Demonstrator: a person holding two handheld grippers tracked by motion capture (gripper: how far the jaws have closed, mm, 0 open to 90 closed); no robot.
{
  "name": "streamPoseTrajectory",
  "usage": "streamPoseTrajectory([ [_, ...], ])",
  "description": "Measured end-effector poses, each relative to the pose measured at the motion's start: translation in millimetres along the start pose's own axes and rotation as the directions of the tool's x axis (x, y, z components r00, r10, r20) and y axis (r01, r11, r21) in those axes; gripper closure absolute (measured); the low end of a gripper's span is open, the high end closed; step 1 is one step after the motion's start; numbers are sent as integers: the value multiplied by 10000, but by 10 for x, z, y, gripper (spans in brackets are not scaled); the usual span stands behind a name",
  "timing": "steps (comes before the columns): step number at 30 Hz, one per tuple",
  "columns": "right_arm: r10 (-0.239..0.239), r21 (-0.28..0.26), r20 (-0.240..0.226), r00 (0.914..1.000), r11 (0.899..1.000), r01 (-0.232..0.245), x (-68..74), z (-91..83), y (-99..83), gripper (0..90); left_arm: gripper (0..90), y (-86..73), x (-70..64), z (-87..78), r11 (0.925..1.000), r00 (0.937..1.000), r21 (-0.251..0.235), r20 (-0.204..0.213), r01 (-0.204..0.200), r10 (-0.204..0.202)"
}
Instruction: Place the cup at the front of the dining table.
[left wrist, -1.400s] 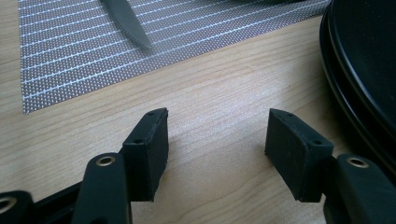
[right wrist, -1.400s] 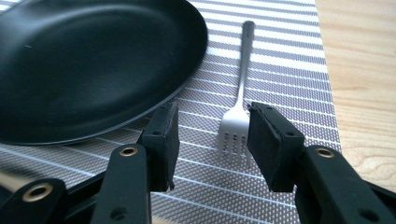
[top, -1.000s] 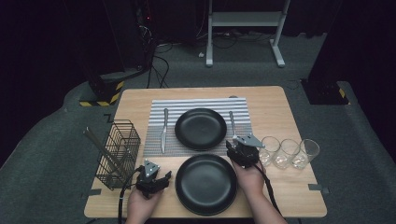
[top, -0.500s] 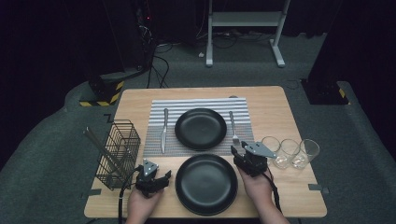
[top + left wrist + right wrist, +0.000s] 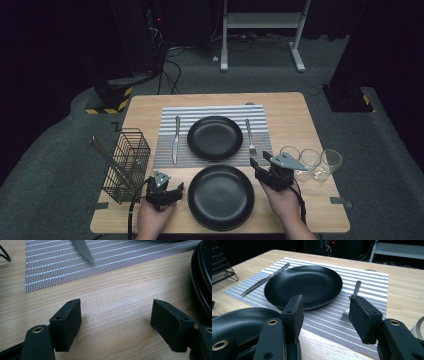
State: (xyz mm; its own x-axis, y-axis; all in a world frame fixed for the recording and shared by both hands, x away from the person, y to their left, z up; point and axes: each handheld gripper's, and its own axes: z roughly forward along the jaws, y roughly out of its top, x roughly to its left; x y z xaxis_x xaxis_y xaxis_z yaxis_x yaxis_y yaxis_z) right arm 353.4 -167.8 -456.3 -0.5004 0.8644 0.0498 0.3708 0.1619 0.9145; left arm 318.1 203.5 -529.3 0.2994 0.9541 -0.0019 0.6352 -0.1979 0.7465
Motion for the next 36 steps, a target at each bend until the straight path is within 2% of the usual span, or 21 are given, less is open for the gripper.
streamPoseTrajectory([
  [3, -169, -45, -22, 9999, 9998, 169, 29, -37, 13, 442, 208, -4, -4, -3, 10000, 10000, 61, -50, 30, -30],
  [10, -204, -23, -148, 9997, 9998, 203, 26, -57, 50, 436, 179, -1, -8, 2, 9999, 10000, 123, -6, -51, 51],
  [28, 238, -141, 52, 9997, 9996, -237, -216, -159, 98, 442, 184, -2, -9, 1, 10000, 10000, 92, -38, -27, 27],
  [32, 99, -143, 147, 9998, 9999, -97, -252, -188, 112, 443, 172, -1, -14, 5, 9999, 10000, 114, 31, -68, 67],
  [36, 241, -189, 196, 9995, 9995, -237, -300, -204, 119, 438, 155, 0, -17, 9, 9999, 9999, 129, 74, -83, 82],
])
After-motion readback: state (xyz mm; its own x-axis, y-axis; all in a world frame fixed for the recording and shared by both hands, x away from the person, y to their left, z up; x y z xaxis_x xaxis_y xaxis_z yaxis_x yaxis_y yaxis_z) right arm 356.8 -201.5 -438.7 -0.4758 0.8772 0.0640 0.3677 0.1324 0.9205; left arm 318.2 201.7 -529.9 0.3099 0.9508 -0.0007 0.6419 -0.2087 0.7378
